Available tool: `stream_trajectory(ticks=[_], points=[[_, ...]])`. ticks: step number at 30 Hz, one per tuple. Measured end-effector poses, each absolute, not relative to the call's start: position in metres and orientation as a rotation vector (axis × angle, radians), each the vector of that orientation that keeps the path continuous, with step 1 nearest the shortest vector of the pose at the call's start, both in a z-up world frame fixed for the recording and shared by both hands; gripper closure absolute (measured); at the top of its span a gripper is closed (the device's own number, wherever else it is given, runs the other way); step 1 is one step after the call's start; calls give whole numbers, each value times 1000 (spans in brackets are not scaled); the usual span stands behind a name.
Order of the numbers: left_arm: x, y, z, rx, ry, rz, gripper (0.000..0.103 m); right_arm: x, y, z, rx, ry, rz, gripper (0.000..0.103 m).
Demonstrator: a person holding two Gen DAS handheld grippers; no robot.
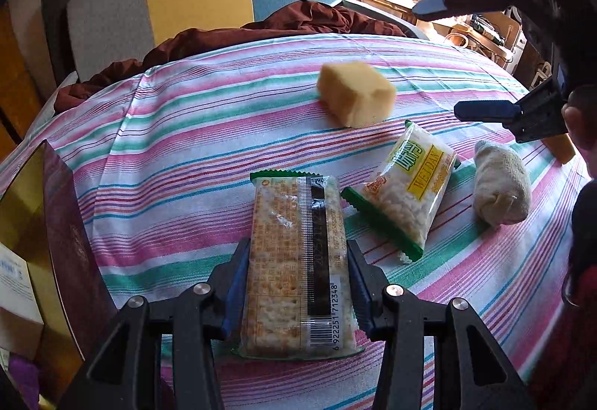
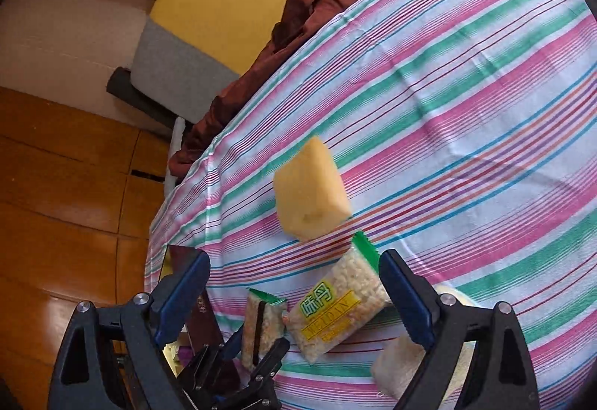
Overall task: Organize objects
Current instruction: 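Lift the cracker packet with the left gripper while the right grasps the white knit glove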
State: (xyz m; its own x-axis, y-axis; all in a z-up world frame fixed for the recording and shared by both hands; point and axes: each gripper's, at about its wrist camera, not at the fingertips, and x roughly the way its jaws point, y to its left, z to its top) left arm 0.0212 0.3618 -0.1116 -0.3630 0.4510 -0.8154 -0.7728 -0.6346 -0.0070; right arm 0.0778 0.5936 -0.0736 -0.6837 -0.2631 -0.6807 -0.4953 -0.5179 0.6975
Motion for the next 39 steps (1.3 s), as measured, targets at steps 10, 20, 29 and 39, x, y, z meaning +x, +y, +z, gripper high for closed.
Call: stream_trajectory(ticks=[10,20,29,39], points=[[26,360,-115,-994,523,2064,54,95,617,-93,-1159,1438,2114,9],[27,359,-116,-972,509,2066,54,81,610,-107,-1340,1250,2034,9],[27,359,-117,-960,517,2065,54,73,602,-107,-1437,1156,2058,8],[26,356,-117,-952,500,2045,54,70,569,-91,-1782,727,2186,9]])
